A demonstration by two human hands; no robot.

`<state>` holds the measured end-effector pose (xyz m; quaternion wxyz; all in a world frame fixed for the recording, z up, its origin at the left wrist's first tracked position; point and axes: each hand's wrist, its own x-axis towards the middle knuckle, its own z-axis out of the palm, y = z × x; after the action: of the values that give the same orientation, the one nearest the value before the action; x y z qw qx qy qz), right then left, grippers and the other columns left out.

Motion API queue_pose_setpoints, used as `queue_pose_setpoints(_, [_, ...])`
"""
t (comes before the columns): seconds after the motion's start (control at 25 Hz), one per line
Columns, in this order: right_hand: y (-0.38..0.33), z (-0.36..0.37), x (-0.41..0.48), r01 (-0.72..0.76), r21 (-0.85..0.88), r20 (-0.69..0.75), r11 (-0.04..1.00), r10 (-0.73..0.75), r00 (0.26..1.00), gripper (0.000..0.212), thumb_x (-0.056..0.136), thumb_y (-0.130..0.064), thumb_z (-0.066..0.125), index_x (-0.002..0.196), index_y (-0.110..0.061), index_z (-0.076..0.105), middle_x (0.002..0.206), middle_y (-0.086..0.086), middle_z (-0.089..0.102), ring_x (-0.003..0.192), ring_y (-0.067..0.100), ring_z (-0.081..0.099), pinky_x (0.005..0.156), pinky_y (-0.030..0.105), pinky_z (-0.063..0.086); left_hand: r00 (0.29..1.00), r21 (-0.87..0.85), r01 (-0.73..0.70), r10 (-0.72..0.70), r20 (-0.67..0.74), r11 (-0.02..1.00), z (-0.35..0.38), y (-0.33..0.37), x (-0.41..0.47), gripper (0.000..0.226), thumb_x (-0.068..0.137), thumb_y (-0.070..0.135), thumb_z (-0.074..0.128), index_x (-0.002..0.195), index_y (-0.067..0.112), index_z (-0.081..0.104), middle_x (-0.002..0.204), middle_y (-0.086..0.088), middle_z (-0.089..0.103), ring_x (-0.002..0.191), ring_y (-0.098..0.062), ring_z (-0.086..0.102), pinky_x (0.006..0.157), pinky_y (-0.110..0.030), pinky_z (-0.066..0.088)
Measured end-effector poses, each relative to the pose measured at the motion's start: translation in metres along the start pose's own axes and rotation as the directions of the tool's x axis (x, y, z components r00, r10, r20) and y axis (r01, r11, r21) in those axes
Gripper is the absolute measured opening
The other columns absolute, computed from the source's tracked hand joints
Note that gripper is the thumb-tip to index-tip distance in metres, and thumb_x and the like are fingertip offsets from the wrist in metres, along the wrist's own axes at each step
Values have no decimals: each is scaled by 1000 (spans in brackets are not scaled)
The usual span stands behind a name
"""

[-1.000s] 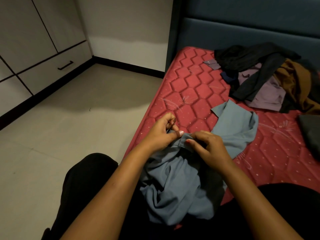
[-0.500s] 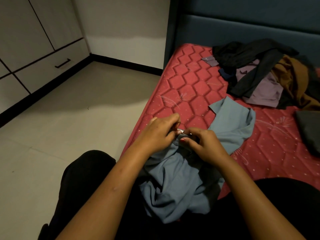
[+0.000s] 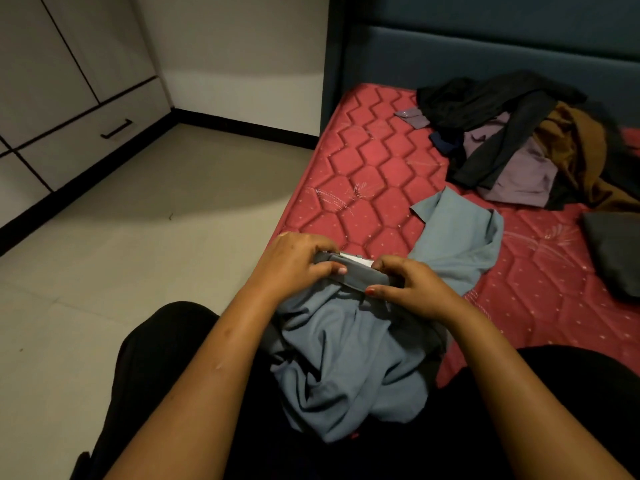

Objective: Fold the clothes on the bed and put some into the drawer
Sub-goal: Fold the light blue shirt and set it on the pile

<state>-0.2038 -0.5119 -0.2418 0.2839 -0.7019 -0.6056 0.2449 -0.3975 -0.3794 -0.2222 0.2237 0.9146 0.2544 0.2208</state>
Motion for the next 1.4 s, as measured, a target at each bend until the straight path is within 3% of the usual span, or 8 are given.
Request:
queue_pose_setpoints(0.28, [-5,-24,-4,-22,-204,-113,979,-1,994,14,85,-27,71,80,-21,59,55,-11,45,56,2,44,54,24,33,996,116,-51,59,-66,992,6,2,0,35,71,61,64,70,26,61,65,4,65,63,-20,60,66,-28,30])
queue_pose_setpoints(0.48, [-9,-90,-29,-184,40,228,982,171,959,19,76,-28,80,79,-18,63,59,-14,59,53,-4,49,55,15,36,886,611,-377,78,457,696,-7,1,13,22,82,40,58,96,23,64,93,1,71,88,-23,66,87,-35,31])
queue_pose_setpoints(0.72, [-28,-32,-73,-405,-272,810,873,435,393,42,91,-9,63,132,-1,54,124,4,59,103,12,57,97,26,47,842,935,-270,-415,344,229,-29,8,65,28,98,30,44,118,24,62,120,3,64,114,-20,57,113,-52,13])
queue_pose_setpoints(0.8, [-26,-66,-49,-290,-526,658,799,599,456,43,97,-16,55,135,1,50,130,13,56,97,16,52,101,32,45,846,983,-123,-502,177,139,-39,28,96,37,98,36,44,129,22,57,127,-1,60,122,-26,52,106,-73,1])
queue_pose_setpoints(0.92, [-63,-197,13,-438,-617,-65,654,513,856,34,96,-19,52,125,-4,59,121,12,60,102,23,55,100,38,45,869,960,224,-481,-118,170,-104,77,161,57,100,38,37,152,17,22,154,-14,29,142,-42,19,100,-79,-6])
queue_pose_setpoints(1.08, [-188,-373,60,-476,-391,-774,788,-2,634,35,99,-12,36,126,-3,55,127,19,56,119,37,50,95,36,40,800,451,591,-411,-438,669,-249,151,236,73,94,61,32,154,29,6,162,-3,5,148,-25,-3,96,-79,-14])
queue_pose_setpoints(1.2, [-239,-431,50,-431,-329,-909,841,-157,387,40,102,-18,35,138,-4,43,140,18,46,127,32,44,87,9,37,598,115,459,-210,-773,881,-298,186,249,59,95,50,30,148,24,33,155,-11,28,145,-30,15,97,-77,-13])
queue_pose_setpoints(1.4, [-152,-352,48,-638,-468,-819,611,-30,572,55,97,-28,50,147,-14,30,156,10,23,139,27,28,118,36,20,766,231,517,-325,-554,824,-201,134,212,60,98,55,20,153,32,14,162,-1,9,148,-25,6,102,-75,-12])
